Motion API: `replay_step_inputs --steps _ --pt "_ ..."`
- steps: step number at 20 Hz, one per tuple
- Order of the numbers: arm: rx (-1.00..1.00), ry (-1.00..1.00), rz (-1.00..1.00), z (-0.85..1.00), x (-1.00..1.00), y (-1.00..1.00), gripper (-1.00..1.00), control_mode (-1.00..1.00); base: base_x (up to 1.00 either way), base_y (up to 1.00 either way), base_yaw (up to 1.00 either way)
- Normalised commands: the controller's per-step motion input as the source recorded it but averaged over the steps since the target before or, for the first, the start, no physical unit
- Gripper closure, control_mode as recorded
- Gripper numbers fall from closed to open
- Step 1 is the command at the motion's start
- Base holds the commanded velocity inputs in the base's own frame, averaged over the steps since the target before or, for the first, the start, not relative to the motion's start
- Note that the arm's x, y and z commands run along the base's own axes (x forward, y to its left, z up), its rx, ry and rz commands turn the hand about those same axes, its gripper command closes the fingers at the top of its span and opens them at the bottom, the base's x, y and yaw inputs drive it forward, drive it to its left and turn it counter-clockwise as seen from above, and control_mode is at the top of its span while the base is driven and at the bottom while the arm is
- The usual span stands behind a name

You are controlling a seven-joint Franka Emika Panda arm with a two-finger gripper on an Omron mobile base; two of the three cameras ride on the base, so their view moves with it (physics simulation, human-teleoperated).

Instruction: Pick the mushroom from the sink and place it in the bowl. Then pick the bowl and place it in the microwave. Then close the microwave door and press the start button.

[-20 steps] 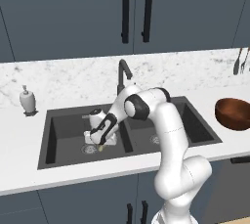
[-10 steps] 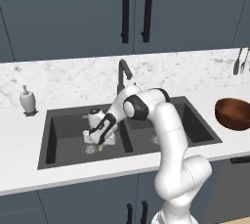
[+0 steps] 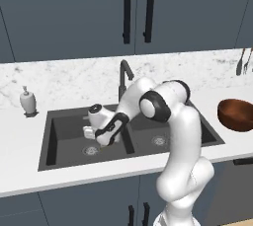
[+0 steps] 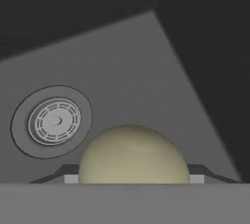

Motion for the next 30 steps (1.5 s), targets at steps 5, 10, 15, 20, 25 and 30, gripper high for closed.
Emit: replay_step_inputs --steps 5,10,15,20,25,30 --pt "0.01 -0.08 -0.01 1.00 -0.70 -0.23 1.00 -1.00 0.00 0.00 0.00" --pt "0.04 0.00 -0.04 1.00 -0.62 -0.53 1.00 -1.00 0.00 0.00 0.00" --pt "0.02 -0.01 -0.02 1.00 -0.61 -0.58 1.00 -1.00 0.00 0.00 0.00" --pt "0.00 -0.02 -0.01 1.00 -0.72 -0.63 1.00 -1.00 0.00 0.00 0.00" --pt "-0.01 -0.01 -0.01 0.81 -0.68 -0.74 1.00 -1.00 0.00 0.00 0.00" --pt "-0.01 0.00 -0.02 0.56 -0.47 -0.97 1.00 -1.00 0.00 0.00 0.00"
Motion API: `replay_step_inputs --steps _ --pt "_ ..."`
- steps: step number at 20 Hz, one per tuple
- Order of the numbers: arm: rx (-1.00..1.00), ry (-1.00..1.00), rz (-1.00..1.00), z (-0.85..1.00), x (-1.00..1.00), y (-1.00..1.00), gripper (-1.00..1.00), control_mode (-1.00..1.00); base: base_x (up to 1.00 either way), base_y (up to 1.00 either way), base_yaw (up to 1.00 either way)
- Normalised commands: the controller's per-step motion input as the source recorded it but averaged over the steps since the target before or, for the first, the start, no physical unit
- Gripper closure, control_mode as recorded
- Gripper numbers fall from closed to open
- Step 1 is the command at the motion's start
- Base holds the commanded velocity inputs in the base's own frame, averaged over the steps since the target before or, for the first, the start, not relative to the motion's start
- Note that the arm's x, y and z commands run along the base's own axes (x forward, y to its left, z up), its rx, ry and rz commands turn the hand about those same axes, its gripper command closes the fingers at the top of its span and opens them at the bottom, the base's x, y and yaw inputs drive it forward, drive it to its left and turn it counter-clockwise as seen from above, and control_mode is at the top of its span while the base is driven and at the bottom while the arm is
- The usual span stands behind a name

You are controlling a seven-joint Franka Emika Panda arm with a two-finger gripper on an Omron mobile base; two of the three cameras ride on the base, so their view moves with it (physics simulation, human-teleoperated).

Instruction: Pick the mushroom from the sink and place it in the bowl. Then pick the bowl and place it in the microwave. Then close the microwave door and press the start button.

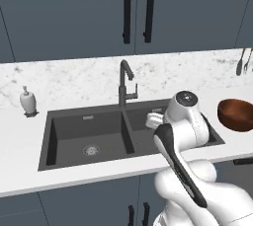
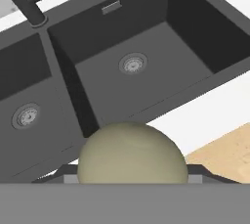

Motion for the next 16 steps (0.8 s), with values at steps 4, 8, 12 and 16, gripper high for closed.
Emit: replay_step_inputs --steps 4,8,12,16 --pt "0.00 0.00 -0.05 0.43 -0.34 -1.00 1.00 -1.00 0.00 0.00 0.00" --pt "0.00 0.00 -0.09 0.38 -0.36 -1.00 1.00 -1.00 0.00 0.00 0.00" --pt "0.00 0.00 -0.12 0.31 -0.43 -1.00 1.00 -1.00 0.00 0.00 0.00" --pt "0.00 0.00 -0.16 0.10 -0.42 -1.00 1.00 -1.00 0.00 0.00 0.00"
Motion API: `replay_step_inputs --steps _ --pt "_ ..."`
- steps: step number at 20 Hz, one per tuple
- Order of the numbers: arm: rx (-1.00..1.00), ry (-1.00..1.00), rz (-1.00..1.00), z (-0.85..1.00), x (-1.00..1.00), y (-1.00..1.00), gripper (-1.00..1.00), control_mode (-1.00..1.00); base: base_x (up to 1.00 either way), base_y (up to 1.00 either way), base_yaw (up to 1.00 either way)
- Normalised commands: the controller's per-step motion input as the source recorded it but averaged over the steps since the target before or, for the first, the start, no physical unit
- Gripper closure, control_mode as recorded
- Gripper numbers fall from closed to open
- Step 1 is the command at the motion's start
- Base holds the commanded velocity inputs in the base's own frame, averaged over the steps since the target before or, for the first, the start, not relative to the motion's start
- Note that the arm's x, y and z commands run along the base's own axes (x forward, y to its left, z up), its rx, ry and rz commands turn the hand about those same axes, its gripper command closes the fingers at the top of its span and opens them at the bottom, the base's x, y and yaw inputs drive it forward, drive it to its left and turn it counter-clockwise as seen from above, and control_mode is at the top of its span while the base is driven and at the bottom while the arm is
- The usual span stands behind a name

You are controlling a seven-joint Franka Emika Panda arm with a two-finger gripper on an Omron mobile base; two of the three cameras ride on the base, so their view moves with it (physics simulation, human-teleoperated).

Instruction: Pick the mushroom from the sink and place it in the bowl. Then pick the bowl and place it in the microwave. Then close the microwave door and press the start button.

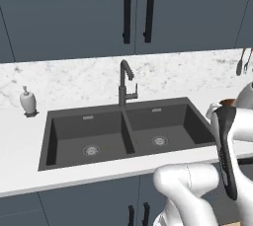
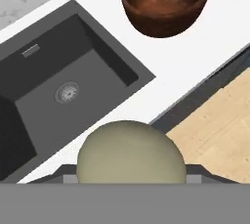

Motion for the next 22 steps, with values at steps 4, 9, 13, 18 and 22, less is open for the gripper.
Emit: replay_step_inputs --steps 4,9,13,18,22 --pt "0.00 0.00 -0.18 0.05 -0.29 -1.00 1.00 -1.00 0.00 0.00 0.00" --pt "0.00 0.00 -0.23 0.03 -0.06 -1.00 1.00 -1.00 0.00 0.00 0.00" --pt "0.00 0.00 -0.23 0.14 0.00 -0.99 1.00 -1.00 0.00 0.00 0.00" --pt "0.00 0.00 -0.23 0.11 0.03 -0.98 1.00 -1.00 0.00 0.00 0.00" --pt "0.00 0.00 -0.15 0.00 0.50 -0.56 1.00 -1.00 0.00 0.00 0.00"
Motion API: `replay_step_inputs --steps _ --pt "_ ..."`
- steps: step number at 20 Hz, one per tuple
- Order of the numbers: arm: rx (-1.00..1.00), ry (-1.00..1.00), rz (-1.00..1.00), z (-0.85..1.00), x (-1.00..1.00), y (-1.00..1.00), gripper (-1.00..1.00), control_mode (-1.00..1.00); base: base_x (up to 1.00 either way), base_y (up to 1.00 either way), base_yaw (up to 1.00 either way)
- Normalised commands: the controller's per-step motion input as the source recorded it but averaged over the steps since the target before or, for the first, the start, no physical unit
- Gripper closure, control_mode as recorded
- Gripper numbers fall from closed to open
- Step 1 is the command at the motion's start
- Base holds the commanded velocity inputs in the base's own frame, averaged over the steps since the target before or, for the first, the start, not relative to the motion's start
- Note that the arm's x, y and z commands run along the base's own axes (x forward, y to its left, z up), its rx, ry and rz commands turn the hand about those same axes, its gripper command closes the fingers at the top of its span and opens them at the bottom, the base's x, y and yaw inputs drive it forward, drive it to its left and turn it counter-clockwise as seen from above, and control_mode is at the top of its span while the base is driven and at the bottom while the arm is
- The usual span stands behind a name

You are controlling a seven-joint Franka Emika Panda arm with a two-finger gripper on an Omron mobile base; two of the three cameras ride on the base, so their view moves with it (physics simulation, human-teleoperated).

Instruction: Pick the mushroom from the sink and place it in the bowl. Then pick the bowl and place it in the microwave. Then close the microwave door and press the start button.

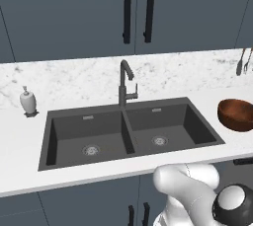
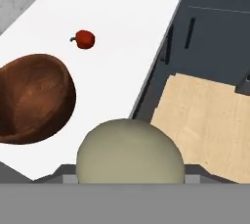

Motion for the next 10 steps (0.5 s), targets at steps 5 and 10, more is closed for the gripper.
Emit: replay_step_inputs --steps 5,10 --pt "0.05 0.00 0.01 0.00 0.84 -0.13 1.00 -1.00 0.00 0.00 0.00" --pt "0.08 0.00 0.08 0.00 0.66 -0.01 1.00 -1.00 0.00 0.00 0.00"
